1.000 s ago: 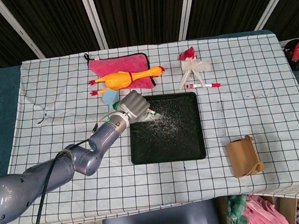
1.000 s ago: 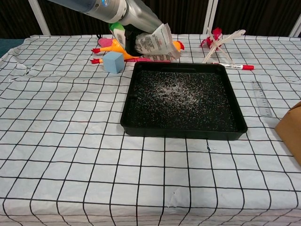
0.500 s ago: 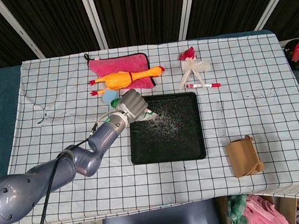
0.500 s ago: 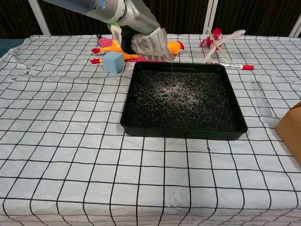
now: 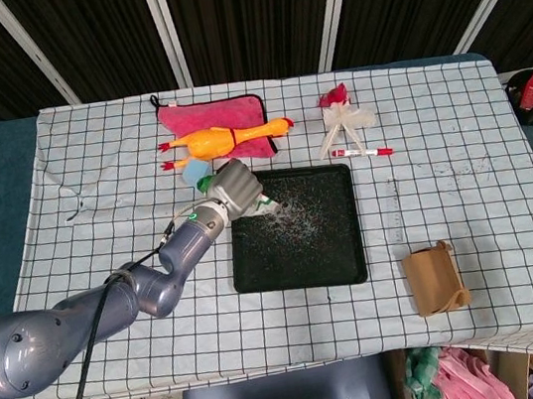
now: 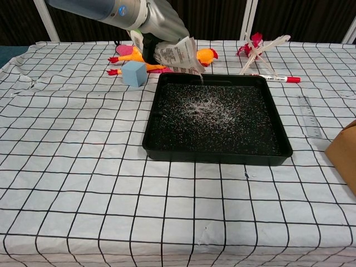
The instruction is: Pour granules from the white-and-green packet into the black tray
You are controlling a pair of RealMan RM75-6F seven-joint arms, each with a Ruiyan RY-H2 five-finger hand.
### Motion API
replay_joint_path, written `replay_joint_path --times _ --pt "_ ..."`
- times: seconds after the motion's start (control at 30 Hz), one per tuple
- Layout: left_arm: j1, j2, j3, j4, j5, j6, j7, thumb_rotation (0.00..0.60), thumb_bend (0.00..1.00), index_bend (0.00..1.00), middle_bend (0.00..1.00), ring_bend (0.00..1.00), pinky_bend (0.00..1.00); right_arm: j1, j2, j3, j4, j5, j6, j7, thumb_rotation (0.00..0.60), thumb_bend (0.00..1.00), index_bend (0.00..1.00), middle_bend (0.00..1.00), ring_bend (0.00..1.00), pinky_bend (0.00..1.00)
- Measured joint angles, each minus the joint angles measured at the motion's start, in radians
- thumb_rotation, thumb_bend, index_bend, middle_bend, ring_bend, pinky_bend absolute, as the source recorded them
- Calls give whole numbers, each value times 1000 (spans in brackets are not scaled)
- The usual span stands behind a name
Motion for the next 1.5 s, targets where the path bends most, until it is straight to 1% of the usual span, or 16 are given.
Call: replay_joint_path --times 0.13,0.33,0.43,0.53,0.7,0.87,1.07,1.17,1.27,1.37,1.5 --pt "6 3 -8 -4 -1 0 -7 600 625 529 497 327 423 0 0 0 1 0 0 0 600 246 299 86 145 291" --pt "29 16 -32 -8 11 -2 -49 600 625 525 497 328 423 0 0 0 0 -1 1 -1 600 246 299 86 145 291" --pt "50 21 -56 -9 24 -1 -91 600 625 525 496 328 428 0 0 0 0 -2 1 -2 600 246 300 86 145 291" --pt "81 27 -95 -13 40 -4 -163 600 625 524 496 328 431 0 -1 -1 0 -3 2 -3 600 246 299 86 145 291" --pt "162 34 -190 -15 96 -16 -350 600 625 525 497 328 432 0 -1 -1 0 -5 3 -6 600 246 299 86 145 291" --pt "261 30 -289 -5 208 -32 -552 600 625 528 497 328 432 -1 -2 -1 0 -5 6 -9 600 246 299 86 145 292" --pt "365 19 -387 4 329 -56 -764 600 625 525 495 328 432 -1 -2 -1 0 -5 6 -9 600 246 299 86 145 291" --pt "421 8 -428 5 391 -45 -867 600 625 514 494 328 432 -1 -1 -1 0 -5 5 -7 600 245 299 86 145 291" --pt "481 -8 -458 12 476 -8 -964 600 625 513 494 328 432 -1 -1 -1 0 -5 4 -7 600 246 299 86 145 291" --pt "543 -29 -477 25 558 55 -1060 600 625 513 496 328 432 -1 -2 -2 0 -5 4 -8 600 246 300 86 145 291" --pt "617 -65 -485 56 640 140 -1180 600 625 513 497 328 432 -1 -2 -2 -1 -5 5 -10 600 246 299 86 145 291"
